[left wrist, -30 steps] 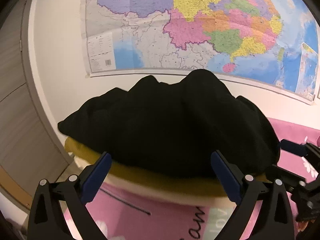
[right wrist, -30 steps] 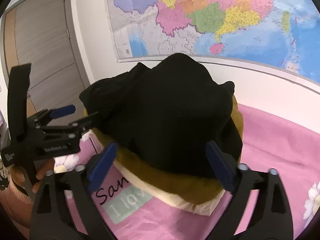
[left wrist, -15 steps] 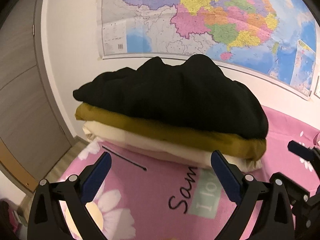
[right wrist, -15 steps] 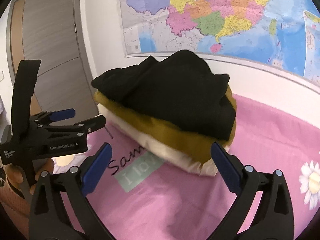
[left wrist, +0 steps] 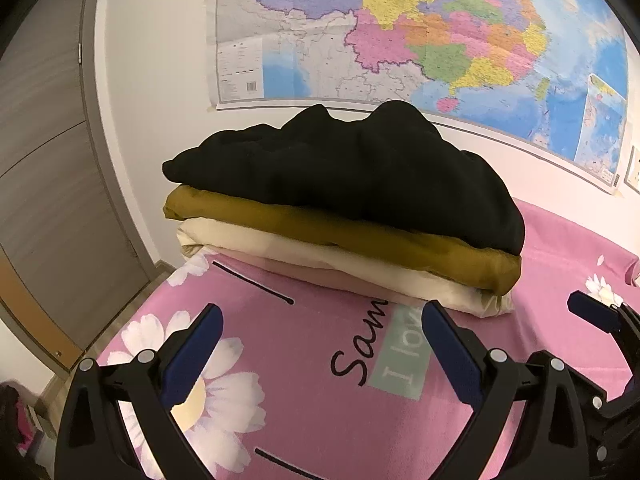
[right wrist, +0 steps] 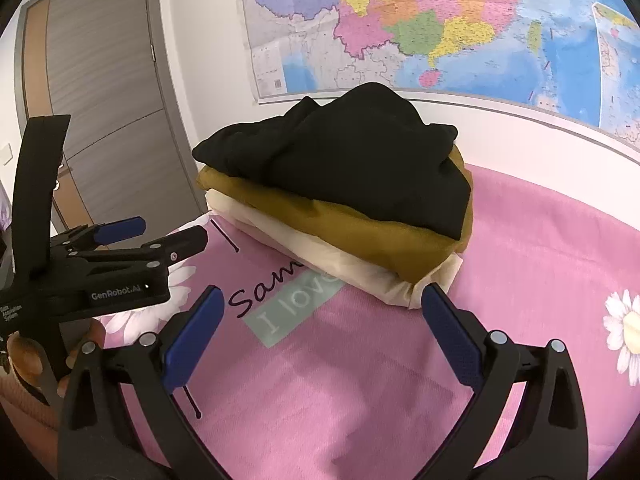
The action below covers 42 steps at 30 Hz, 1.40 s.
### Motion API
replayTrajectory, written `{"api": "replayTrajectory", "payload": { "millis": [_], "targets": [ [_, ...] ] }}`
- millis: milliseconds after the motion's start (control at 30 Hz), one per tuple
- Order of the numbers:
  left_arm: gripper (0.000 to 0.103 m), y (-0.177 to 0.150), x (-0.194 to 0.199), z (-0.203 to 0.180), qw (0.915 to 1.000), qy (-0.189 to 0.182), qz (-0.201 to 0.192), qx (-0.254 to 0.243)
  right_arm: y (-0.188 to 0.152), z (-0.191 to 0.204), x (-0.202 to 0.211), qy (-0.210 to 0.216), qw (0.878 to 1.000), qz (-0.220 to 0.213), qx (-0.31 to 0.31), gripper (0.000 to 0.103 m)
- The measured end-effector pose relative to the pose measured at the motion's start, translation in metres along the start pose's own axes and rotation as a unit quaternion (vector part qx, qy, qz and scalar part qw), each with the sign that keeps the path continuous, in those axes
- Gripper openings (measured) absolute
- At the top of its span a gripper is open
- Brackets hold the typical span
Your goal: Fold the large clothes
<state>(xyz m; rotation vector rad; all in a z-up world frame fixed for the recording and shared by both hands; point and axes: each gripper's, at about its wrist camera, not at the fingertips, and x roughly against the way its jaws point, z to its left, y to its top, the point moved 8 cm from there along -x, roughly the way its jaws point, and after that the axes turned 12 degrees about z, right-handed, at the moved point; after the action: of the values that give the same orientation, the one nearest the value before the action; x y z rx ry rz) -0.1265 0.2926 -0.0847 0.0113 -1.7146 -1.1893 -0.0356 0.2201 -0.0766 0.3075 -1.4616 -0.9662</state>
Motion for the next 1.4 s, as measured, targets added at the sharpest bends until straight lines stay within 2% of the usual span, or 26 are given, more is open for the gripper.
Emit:
{"api": "replayTrajectory", "payload": {
  "millis": [267,1400],
  "targets": [
    [0.096,-0.001,0.005,0.0,0.9999,0.009,-0.006,0.004,-0.003,0.002,0.006,-0.002,1.0,-0.006,0.006,0.097],
    [0.096,-0.006,0.016,0.001,0.9999,0.006,-0.012,0.002,-0.005,0.005,0.015,-0.001,1.0,-0.014,0.005,0.097]
  ]
}}
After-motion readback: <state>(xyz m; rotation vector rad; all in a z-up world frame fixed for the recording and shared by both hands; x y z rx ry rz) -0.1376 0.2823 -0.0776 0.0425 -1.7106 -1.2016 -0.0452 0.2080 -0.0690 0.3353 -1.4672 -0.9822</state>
